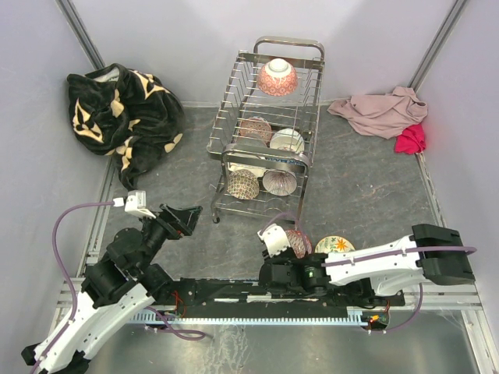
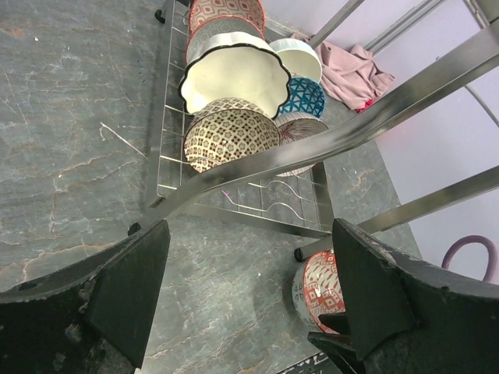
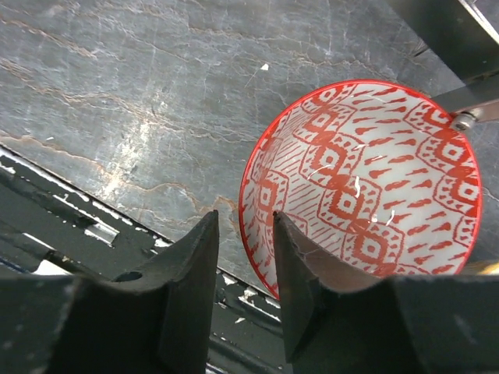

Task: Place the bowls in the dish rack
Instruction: Pick up the bowl from the center of the board.

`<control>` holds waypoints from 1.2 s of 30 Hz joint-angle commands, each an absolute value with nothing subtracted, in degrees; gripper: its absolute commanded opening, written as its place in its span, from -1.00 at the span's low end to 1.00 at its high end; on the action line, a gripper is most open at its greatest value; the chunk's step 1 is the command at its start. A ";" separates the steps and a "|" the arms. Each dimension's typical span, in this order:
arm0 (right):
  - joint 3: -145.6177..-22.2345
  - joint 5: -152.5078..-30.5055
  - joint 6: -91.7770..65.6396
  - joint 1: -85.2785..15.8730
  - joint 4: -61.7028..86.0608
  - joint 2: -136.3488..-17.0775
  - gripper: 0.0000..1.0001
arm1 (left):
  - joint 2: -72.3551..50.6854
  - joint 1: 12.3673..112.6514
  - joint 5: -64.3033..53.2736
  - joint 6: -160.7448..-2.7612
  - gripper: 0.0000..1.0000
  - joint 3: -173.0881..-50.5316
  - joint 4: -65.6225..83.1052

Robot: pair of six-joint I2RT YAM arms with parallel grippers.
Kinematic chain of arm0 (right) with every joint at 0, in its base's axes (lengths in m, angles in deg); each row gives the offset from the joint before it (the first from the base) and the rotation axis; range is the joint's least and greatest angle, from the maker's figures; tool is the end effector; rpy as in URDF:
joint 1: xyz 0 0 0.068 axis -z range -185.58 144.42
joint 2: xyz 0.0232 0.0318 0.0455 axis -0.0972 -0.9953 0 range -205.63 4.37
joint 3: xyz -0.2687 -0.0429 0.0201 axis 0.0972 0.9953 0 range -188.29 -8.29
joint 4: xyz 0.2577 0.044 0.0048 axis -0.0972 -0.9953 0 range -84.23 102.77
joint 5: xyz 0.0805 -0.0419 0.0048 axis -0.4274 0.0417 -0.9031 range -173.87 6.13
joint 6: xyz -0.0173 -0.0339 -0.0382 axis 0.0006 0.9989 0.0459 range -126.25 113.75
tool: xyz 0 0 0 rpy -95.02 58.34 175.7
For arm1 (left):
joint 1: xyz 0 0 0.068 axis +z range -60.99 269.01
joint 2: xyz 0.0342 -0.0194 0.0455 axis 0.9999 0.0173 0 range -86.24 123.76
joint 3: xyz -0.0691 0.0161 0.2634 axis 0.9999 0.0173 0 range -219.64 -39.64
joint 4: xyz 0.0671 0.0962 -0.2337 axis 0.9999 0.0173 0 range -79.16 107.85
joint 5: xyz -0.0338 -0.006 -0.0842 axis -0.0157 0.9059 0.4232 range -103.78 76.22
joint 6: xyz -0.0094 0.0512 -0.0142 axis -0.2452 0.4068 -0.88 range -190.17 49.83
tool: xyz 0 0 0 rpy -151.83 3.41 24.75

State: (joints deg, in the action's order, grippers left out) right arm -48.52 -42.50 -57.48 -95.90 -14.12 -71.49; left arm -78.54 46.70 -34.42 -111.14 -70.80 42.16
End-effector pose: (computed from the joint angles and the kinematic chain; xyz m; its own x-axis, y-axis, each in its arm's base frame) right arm 0.0221 0.2362 0.1862 -0.5832 -0.3212 -0.7461 -0.4751 0.8799 -0.0074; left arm 0.0569 -0.0350 0.2868 -0.3199 -0.5384 -0.7796 0.2143 0.7604 -0.6131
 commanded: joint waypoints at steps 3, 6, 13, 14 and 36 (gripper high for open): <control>-51.09 -43.25 -59.22 -96.10 -10.56 -75.71 -0.28 | -78.11 46.59 -33.73 -112.76 0.81 -70.59 39.41; -51.45 -43.52 -59.18 -96.04 -10.38 -76.57 -0.46 | -78.25 46.56 -33.95 -112.71 0.81 -70.74 39.44; -51.88 -44.83 -57.03 -96.21 -11.02 -71.82 -1.00 | -77.88 46.54 -33.89 -112.24 0.81 -70.73 39.55; -51.95 -45.60 -55.67 -96.60 -10.39 -70.59 -1.00 | -78.35 46.60 -33.98 -112.35 0.81 -70.59 39.54; -99.16 -57.61 -26.39 -98.43 -20.33 -44.58 -1.00 | -77.23 46.57 -33.94 -111.56 0.82 -70.29 37.76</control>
State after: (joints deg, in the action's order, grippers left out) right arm -84.37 -61.69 -38.22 -98.22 -20.26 -41.61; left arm -78.08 46.70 -34.27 -111.32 -70.30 41.48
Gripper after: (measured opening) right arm 0.025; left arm 0.907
